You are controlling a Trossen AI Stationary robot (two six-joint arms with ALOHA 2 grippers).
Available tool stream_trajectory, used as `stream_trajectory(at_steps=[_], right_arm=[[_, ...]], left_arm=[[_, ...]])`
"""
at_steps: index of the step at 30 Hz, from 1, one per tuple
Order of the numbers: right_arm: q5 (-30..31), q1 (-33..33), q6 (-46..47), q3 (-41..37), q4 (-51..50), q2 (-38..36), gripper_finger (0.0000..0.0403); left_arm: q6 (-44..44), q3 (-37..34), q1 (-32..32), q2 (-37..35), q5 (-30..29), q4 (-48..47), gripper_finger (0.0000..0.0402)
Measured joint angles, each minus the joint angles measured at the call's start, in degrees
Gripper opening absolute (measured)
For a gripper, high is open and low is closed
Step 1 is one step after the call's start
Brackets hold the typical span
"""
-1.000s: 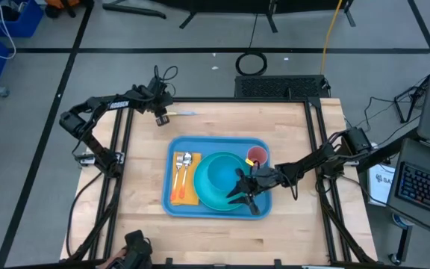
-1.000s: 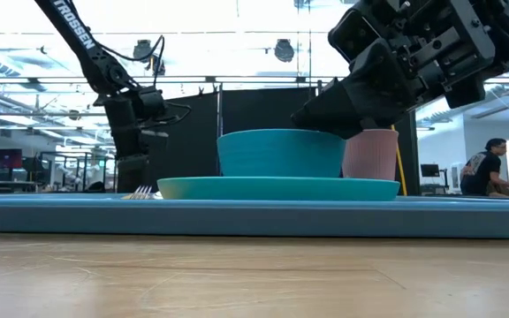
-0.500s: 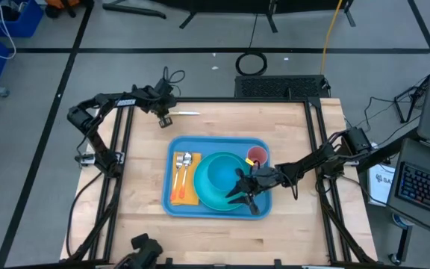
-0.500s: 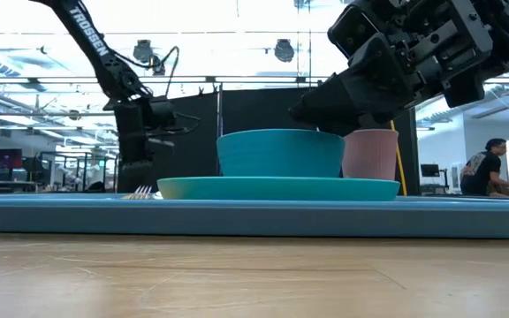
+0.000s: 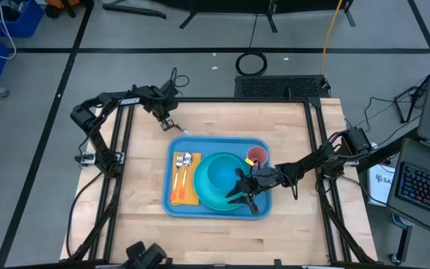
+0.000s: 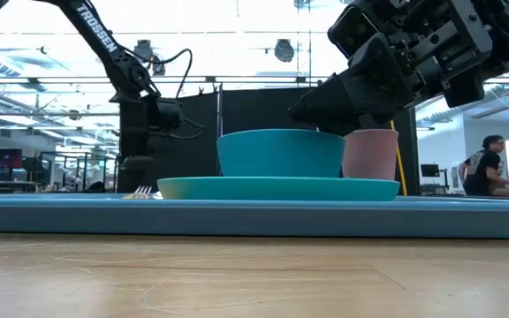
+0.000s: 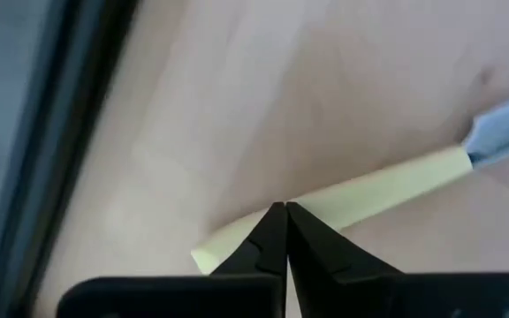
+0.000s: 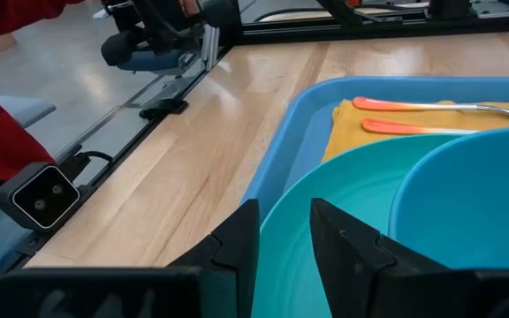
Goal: Set up tray
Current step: Put the knife on the yellow napkin
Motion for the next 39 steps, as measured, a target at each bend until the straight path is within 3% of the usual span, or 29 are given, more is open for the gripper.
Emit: stream_trajectory(at_steps=[2,8,10,15,22,25,29,39], right_arm=[[0.0,0.0,0.02,0.0,0.0,0.0,0.0093],[0.0,0.0,0.46,0.0,0.0,0.0,0.0093],[0.0,0.0,0.48,0.0,0.0,0.0,0.0093],[0.0,0.0,0.46,0.0,0.0,0.0,0.0093],[-0.22,0.0,0.46,0.0,-0.18,0.0,0.0093],[-0.22,0.0,0.46,0.0,-0.66,0.0,0.0093],[-0.23,0.0,1.0,0.0,-0.66,0.0,0.0093],[-0.26,0.0,1.11,0.0,-0.66,0.0,0.0093]], left_arm=[[1.17,-0.19,-0.4,-0.58,-1.59,-1.14,0.0004],[4.45,-0.48,-2.86,-4.96,-14.12,-2.78,0.0028],[6.02,-0.44,-3.28,-6.68,-15.08,-2.34,0.0038],[14.36,-0.42,-3.84,-10.88,-13.39,-0.93,0.0044],[12.26,-0.33,-4.77,-13.87,-9.05,-2.77,0.0007],[11.23,-0.35,-4.7,-14.0,-8.13,-3.54,0.0026],[13.15,-0.35,-4.12,-13.99,-1.31,-6.59,0.0048],[19.03,-0.96,-5.22,-13.53,3.0,-9.07,0.0127]])
